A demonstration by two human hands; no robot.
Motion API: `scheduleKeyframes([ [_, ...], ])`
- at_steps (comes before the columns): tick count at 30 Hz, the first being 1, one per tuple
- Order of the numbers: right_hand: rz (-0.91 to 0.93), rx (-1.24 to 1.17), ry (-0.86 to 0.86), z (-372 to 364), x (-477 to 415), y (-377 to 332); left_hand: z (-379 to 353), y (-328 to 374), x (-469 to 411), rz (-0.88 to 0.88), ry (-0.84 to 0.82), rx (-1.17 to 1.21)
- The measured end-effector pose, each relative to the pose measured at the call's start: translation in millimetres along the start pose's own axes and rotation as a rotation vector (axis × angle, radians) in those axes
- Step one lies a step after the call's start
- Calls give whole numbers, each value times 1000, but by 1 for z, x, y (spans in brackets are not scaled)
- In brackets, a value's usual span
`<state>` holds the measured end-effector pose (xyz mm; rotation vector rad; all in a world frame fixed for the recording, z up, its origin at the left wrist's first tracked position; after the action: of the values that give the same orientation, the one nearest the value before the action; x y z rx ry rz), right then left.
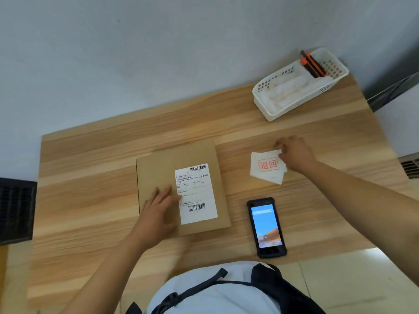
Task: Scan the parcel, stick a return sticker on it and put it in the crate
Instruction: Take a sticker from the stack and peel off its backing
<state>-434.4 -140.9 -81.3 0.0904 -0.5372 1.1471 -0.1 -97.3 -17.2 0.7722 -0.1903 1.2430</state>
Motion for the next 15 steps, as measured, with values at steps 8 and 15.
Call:
scheduleKeyframes([
  [8,15,38,38,-2,-1,-1,-1,-3,1,7,1,19],
  [15,-56,-255,75,0,14,1,-1,1,2,16,3,34],
])
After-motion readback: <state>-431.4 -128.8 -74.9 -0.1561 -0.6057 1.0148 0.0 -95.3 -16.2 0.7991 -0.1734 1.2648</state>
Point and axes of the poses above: each hand's wrist, its own x-axis away from the middle knuckle, its own z-axis out of the back of the hand, y = z × x, the point moved 2 cm from there along -x, towards the middle knuckle, and after that the axes turned 5 degrees about x, right-handed, at the moved point
